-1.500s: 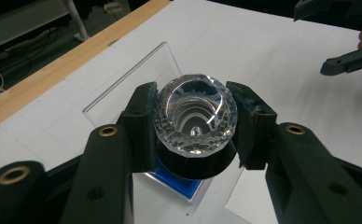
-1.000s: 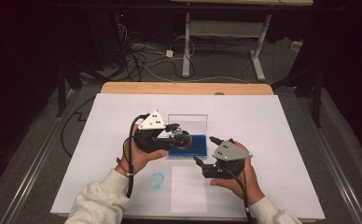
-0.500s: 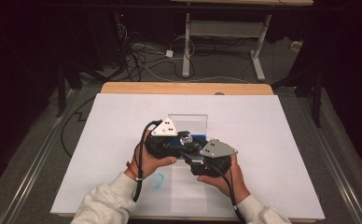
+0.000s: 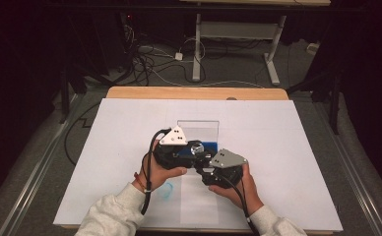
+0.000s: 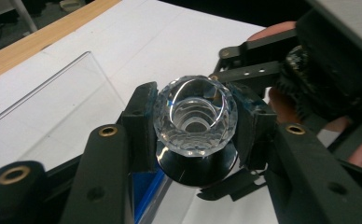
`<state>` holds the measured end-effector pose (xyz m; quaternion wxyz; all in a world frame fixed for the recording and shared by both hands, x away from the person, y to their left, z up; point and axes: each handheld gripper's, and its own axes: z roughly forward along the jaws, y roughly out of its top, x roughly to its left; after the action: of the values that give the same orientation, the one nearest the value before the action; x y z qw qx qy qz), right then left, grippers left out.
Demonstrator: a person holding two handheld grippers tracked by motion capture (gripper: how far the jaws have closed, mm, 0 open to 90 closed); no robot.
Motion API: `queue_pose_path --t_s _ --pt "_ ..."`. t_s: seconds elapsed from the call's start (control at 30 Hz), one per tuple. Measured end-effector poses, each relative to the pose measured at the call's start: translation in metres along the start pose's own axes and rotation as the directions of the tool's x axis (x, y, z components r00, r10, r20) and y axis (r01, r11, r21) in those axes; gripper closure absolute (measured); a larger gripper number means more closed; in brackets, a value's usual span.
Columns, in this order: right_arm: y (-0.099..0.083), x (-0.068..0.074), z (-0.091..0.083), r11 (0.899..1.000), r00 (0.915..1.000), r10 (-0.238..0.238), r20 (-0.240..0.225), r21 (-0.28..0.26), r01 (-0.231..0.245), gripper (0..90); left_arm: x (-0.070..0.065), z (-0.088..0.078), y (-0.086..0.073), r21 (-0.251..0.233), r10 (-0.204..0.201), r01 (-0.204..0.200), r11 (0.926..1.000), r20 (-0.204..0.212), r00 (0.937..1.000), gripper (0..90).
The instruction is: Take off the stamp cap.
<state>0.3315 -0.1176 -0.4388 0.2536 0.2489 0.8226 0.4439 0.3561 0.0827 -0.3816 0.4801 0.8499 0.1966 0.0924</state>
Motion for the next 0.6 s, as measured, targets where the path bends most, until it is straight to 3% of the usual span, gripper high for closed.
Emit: queue_pose_path --t_s 0.4,0.6 --pt "0.0016 0.0024 -0.0045 0.998 0.9982 -0.061 -0.002 0.018 0.061 38.7 -0.0011 -0.0019 -0.0003 0.006 0.006 -0.007 1.0 0.024 0.9997 54.5" --pt "0.0014 0.004 -0.0059 0.995 0.996 -0.089 -0.008 0.046 0.089 38.8 -0.0032 -0.001 -0.0003 0.034 0.015 -0.017 0.9993 0.037 0.9992 54.6"
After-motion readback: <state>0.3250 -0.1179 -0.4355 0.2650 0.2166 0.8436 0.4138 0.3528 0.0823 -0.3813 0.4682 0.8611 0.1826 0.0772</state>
